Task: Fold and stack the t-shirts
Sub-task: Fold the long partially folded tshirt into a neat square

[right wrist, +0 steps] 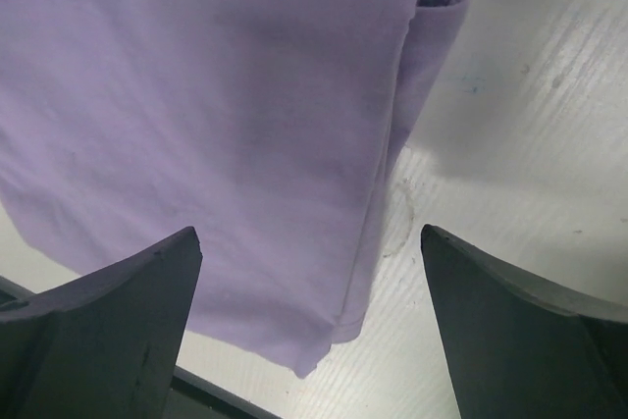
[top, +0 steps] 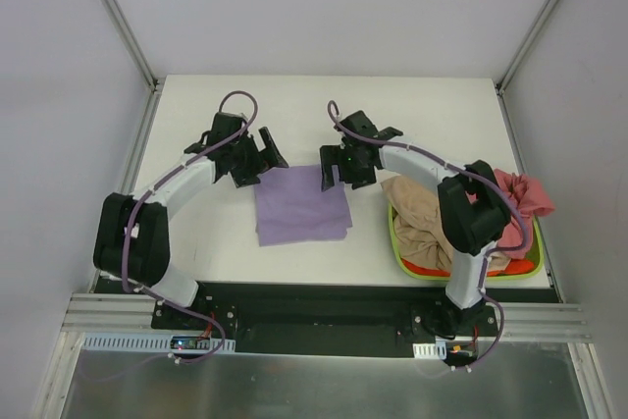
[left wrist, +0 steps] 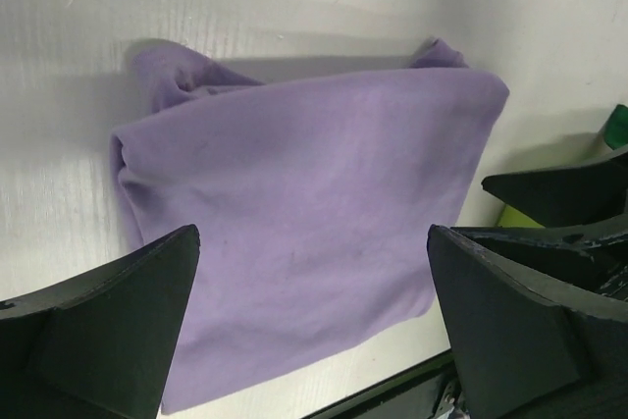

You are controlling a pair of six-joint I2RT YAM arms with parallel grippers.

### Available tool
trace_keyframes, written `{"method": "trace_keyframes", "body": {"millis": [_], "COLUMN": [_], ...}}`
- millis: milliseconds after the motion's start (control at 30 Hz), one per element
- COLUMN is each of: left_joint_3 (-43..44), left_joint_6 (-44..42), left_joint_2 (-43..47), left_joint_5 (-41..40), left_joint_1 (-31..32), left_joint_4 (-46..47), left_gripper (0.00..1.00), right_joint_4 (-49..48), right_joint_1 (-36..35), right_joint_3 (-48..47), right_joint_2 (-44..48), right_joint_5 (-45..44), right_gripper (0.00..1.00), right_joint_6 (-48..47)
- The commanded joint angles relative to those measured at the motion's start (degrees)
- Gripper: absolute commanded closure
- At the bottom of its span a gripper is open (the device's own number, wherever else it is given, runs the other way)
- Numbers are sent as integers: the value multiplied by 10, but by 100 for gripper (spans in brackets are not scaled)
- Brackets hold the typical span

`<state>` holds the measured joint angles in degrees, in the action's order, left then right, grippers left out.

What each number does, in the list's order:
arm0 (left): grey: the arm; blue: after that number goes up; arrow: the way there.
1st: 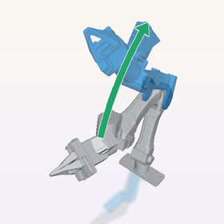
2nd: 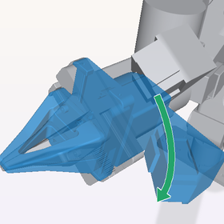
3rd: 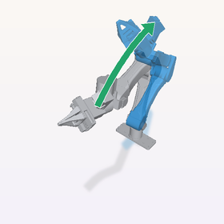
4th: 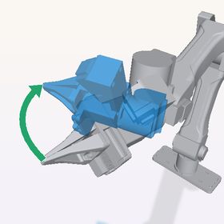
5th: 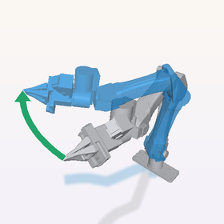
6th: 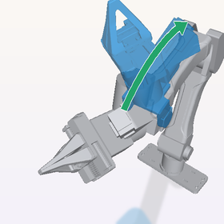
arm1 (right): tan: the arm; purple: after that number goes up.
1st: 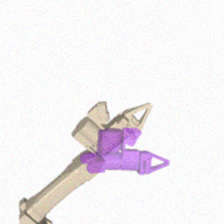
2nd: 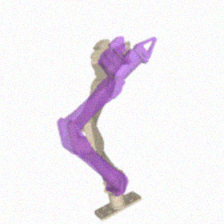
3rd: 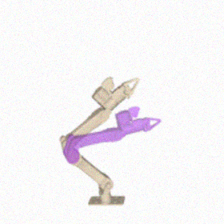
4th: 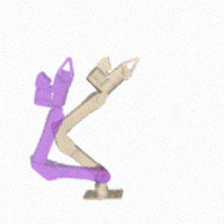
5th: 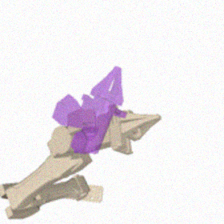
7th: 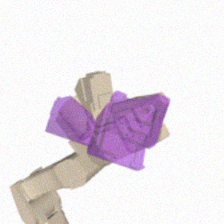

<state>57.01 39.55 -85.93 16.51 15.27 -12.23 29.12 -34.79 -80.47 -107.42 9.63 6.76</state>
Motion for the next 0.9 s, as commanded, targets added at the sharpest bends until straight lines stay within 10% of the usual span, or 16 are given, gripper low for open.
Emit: {"method": "trace_keyframes", "body": {"millis": [0,433,867], "left_joint_3": [42,85,64], "left_joint_6": [-25,-24,-47], "left_joint_2": [-52,-207,-33], "left_joint_5": [1,67,100], "left_joint_1": [-14,-38,-37], "left_joint_4": [12,27,15], "left_gripper": [1,1,1], "right_joint_4": [9,5,-1], "right_joint_1": [2,33,7], "right_joint_3": [-39,-71,8], "right_joint_2": [-26,-90,-54], "right_joint_5": [-1,13,4], "right_gripper": [4,5,16], "right_joint_6": [25,50,98]}}
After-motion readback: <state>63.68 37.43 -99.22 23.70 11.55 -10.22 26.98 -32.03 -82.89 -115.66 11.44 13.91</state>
